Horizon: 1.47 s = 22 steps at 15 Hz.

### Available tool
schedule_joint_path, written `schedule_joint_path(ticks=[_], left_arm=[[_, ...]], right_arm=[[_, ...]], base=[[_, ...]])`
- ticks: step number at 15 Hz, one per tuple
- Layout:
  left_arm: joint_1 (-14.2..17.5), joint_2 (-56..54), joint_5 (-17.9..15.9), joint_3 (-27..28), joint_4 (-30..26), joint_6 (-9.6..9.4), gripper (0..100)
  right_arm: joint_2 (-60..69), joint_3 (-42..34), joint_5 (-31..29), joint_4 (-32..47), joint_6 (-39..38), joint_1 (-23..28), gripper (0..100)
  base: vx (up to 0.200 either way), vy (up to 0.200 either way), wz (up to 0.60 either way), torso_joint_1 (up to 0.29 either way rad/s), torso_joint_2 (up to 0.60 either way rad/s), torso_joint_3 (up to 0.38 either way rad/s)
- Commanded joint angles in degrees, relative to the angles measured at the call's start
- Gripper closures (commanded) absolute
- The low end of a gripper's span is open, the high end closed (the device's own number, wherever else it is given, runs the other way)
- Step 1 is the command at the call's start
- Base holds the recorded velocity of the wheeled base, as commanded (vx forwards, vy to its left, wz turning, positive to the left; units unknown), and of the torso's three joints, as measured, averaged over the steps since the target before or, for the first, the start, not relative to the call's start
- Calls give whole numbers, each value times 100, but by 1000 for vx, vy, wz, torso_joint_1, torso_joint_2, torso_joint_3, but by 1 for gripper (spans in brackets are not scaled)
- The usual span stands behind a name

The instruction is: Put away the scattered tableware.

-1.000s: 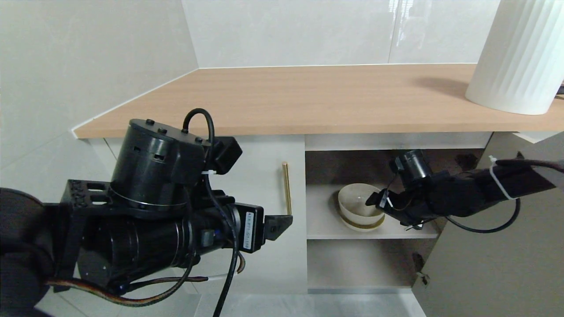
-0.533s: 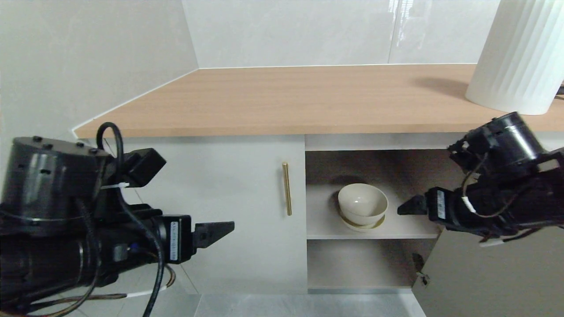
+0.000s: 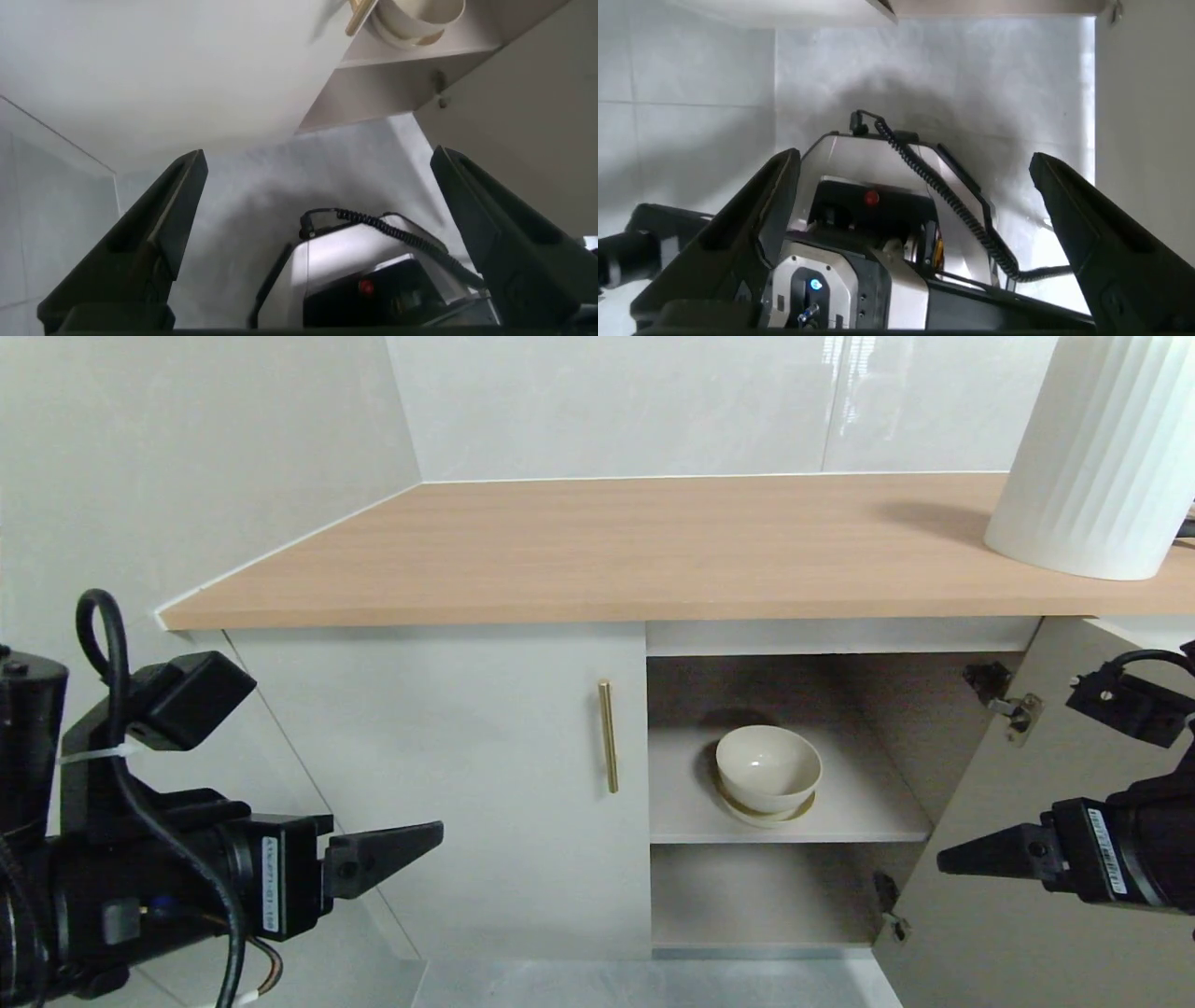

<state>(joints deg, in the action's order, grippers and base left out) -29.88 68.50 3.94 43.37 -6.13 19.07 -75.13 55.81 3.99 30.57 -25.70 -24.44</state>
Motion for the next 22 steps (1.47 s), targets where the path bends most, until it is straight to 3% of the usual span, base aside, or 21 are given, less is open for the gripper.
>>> schedule_joint_path(ticks=[1,16,22], left_arm=[[0,164,2,13,7,18,0],[-9,164,2,-13,-2,27,0],[-9,164,11,-13,-2,18,0]], right_arm=[[-142,-17,-3,1,3,-34,0],[139,-96,-21,221,179,-175,0],[174,-114,-21,379,214,-166,0]], base=[[-200,0,0,2,2,2],[-200,0,0,4,3,2],[0,0,0,0,0,0]])
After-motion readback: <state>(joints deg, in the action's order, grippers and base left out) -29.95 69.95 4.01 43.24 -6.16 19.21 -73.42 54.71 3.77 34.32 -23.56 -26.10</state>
